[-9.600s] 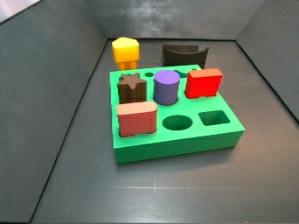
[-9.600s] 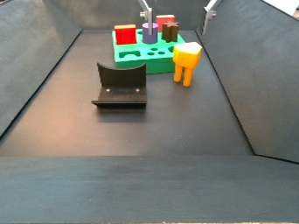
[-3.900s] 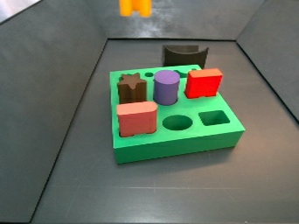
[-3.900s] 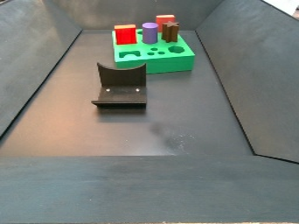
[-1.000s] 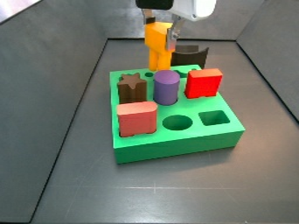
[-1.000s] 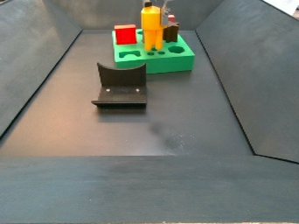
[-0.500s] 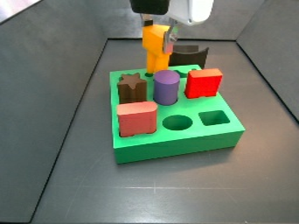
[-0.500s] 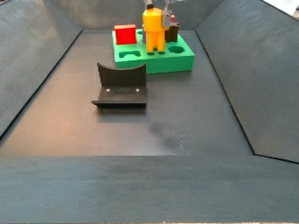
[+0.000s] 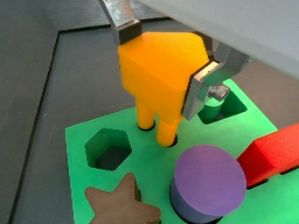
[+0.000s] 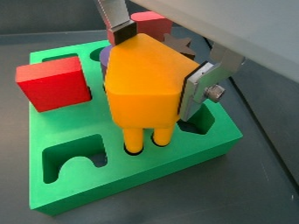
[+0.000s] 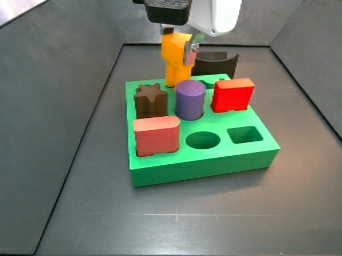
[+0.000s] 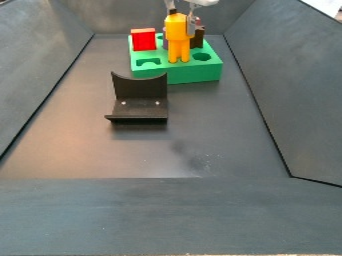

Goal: Pick up the 3 prong object. Move up. Move to above the board. Insert the 3 prong object.
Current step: Insert the 3 prong object.

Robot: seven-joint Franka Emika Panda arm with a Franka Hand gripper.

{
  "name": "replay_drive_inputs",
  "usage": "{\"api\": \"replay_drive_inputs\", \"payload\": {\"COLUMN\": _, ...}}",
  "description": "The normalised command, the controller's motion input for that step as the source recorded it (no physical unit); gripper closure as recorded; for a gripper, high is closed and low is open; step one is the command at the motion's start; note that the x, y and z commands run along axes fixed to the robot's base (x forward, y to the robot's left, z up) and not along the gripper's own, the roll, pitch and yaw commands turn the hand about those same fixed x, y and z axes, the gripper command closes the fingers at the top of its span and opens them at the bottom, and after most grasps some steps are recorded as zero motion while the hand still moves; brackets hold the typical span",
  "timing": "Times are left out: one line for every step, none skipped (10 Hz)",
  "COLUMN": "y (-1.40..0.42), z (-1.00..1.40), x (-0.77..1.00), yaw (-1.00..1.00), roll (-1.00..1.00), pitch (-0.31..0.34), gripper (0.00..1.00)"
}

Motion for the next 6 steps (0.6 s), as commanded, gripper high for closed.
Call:
{"api": "replay_drive_inputs", "payload": {"y": 0.05, "z": -0.38, "x": 0.1, "yaw": 0.03, "roll": 0.03, "pitch": 0.01, "gripper": 1.0}}
{"api": "replay_drive_inputs", "payload": {"y": 0.06, "z": -0.38, "x": 0.13, "yaw": 0.04, "roll": 0.02, "pitch": 0.011, "gripper": 1.0}}
{"api": "replay_drive_inputs", "payload": {"y": 0.06, "z": -0.36, "x": 0.13, "yaw": 0.03, "roll": 0.0, "pitch": 0.004, "gripper": 1.0}}
{"api": "replay_drive_inputs", "payload": {"y": 0.04, "z": -0.35, "x": 0.15, "yaw": 0.0, "roll": 0.0, "pitch": 0.003, "gripper": 1.0}}
{"api": "replay_drive_inputs", "payload": {"y": 0.04, "z": -0.33, "x": 0.23, "yaw": 0.0, "roll": 0.0, "pitch": 0.027, "gripper": 1.0}}
{"api": "replay_drive_inputs", "payload": {"y": 0.0, "z": -0.33, "x": 0.11, "yaw": 0.0, "roll": -0.05, "pitch": 0.0, "gripper": 1.0}}
